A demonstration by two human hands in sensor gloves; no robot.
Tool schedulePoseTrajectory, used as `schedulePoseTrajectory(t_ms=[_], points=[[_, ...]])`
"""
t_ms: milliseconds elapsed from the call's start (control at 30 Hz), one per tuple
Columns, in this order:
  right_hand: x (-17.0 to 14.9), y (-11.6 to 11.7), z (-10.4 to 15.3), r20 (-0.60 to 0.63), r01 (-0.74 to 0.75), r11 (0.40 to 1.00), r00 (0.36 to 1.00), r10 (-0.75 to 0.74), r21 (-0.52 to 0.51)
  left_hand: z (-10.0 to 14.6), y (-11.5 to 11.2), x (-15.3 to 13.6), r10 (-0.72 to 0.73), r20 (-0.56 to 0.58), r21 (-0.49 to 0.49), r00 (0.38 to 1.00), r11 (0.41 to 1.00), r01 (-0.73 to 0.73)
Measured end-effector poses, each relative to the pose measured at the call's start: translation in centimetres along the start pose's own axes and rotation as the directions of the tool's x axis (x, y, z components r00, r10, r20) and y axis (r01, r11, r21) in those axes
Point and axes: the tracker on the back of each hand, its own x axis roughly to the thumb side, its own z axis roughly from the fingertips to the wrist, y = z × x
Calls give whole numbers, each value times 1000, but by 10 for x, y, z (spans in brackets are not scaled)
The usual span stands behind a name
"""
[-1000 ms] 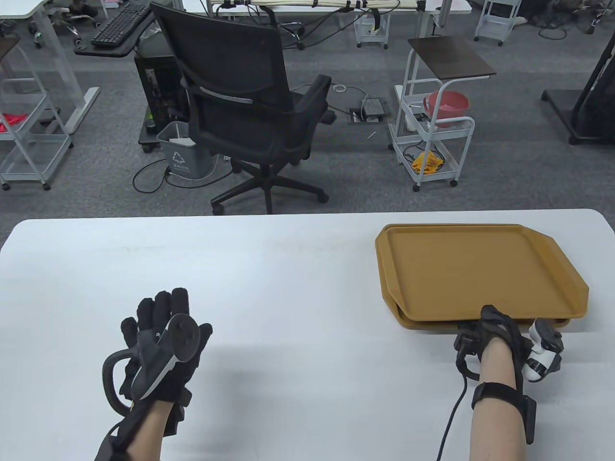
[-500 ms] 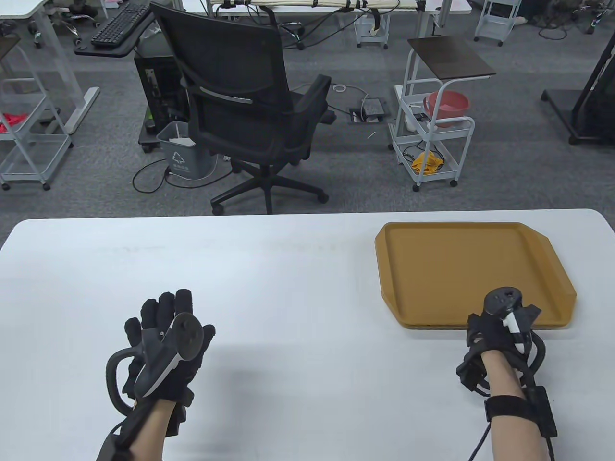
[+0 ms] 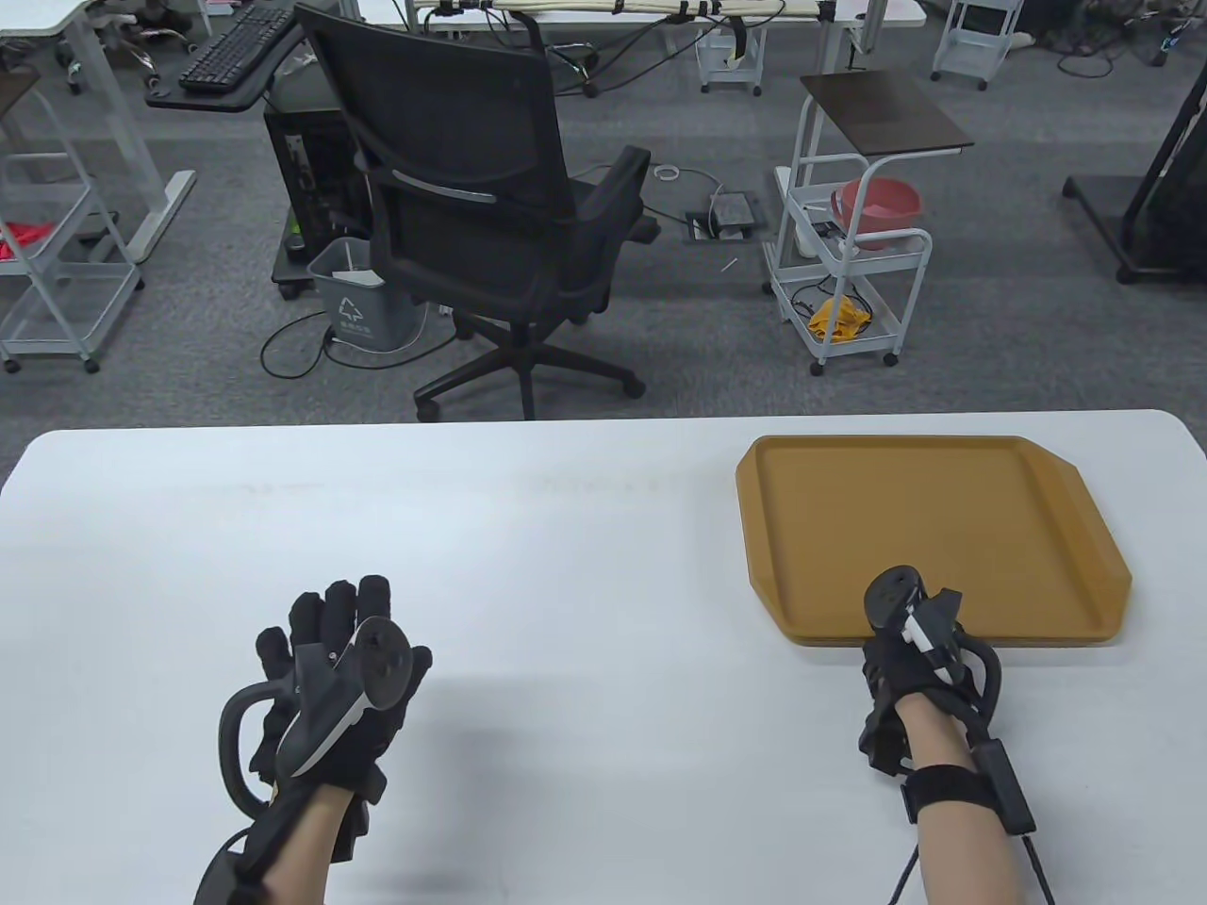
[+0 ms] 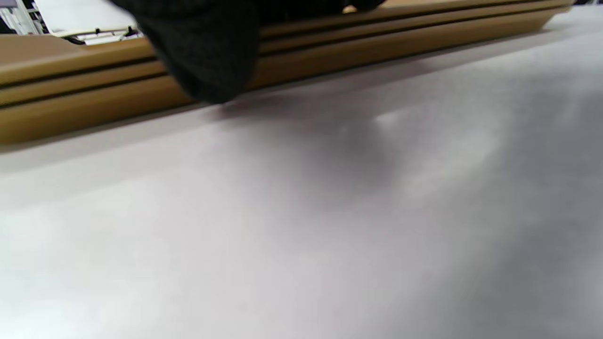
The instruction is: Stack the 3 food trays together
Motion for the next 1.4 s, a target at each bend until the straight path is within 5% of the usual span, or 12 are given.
schedulePoseTrajectory(t_ms=[533,967,1167,1400], points=[[59,28,34,430,87,992,895,-118,91,1,-1,1,-2,6,-15,1000,1000,2],[187,75,129,713,-41,978,690,-120,204,3,1,2,23,23,-2,999,1000,-23],[239,94,173,780,-72,969,609,-145,236,4,2,3,23,31,10,999,1000,-24],[249,99,180,776,-2,953,580,-246,303,4,0,3,25,40,14,999,1000,-26]])
